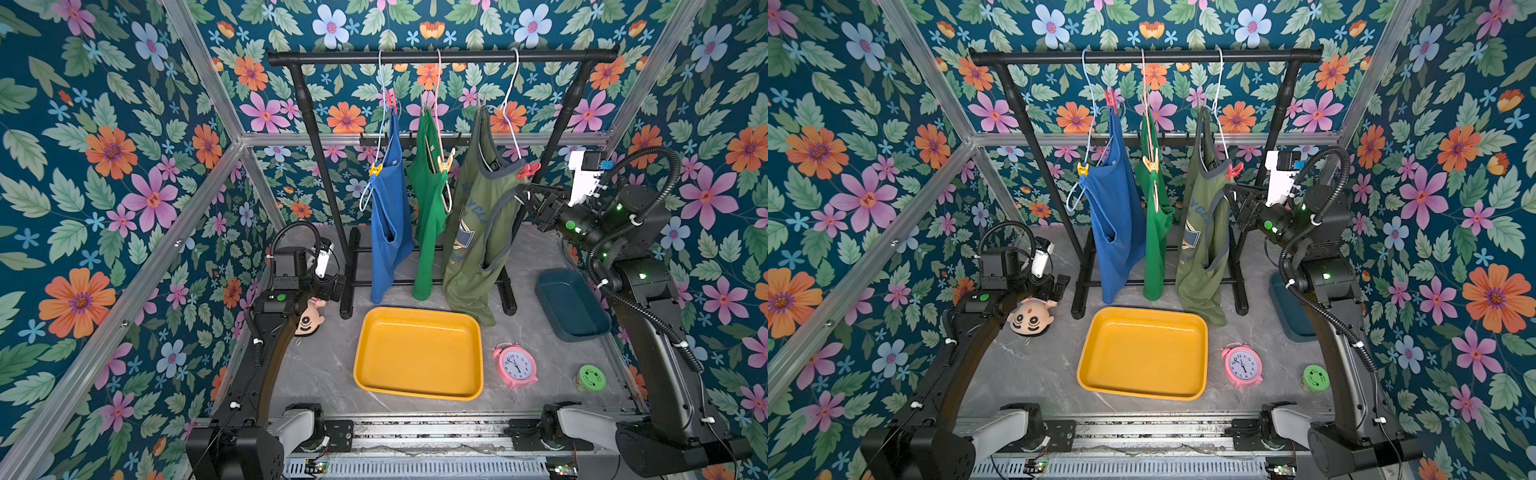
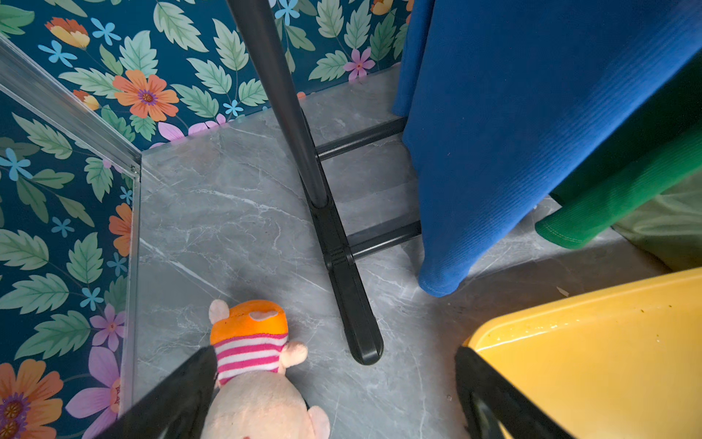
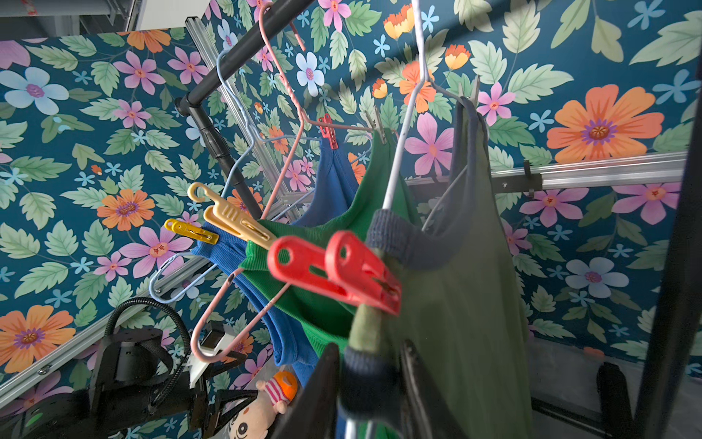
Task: Remove the clothespins securing tank tops to the hanger
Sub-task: Pick up the hanger from the clothesline.
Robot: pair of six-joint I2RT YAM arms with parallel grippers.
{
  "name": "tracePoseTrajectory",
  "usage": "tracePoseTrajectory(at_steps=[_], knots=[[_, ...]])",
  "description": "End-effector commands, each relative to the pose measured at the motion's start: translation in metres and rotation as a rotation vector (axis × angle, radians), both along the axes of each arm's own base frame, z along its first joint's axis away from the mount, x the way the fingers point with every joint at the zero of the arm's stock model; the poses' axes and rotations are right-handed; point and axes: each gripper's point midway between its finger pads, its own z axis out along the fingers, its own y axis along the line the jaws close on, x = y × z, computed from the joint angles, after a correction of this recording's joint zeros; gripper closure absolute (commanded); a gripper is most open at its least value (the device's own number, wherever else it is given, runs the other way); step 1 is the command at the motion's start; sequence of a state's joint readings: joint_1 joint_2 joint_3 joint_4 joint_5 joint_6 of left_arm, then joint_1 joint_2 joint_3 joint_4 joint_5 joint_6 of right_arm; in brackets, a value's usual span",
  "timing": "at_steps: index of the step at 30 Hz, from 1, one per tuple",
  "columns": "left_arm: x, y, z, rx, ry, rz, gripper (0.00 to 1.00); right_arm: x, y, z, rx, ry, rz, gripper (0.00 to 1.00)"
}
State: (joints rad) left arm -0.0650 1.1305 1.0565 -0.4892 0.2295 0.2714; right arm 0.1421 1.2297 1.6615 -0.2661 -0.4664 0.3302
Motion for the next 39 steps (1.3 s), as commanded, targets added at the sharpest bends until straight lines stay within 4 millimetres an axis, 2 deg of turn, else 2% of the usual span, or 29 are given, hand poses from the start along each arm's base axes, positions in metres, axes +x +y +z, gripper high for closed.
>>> tracePoseTrajectory(at_steps=[1,7,16,22,27,39], knots=[[0.0,-0.002,0.0,0.009,0.005,-0.022,0.0,0.004,-0.001,0.003,-0.015,-0.016,-0.016,0.71],[0.0,-0.002,0.005,0.017,-0.002,-0.03,0.0,0.01,-0.003,-0.004,-0.028,0.003,-0.033,0.79],[0.0,0.002,0.023,0.038,-0.038,-0.017,0.0,0.007,-0.008,-0.003,-0.047,-0.007,-0.06,1.0],[-0.001,0.004,0.048,0.04,-0.089,-0.003,0.0,0.004,-0.01,0.002,-0.059,-0.042,-0.074,1.0],[-0.003,0.003,0.066,0.025,-0.125,0.0,0.0,0.001,-0.011,0.014,-0.069,-0.101,-0.079,1.0],[-0.001,0.002,0.091,0.007,-0.171,-0.001,0.0,-0.004,-0.012,0.045,-0.055,-0.215,-0.088,1.0]])
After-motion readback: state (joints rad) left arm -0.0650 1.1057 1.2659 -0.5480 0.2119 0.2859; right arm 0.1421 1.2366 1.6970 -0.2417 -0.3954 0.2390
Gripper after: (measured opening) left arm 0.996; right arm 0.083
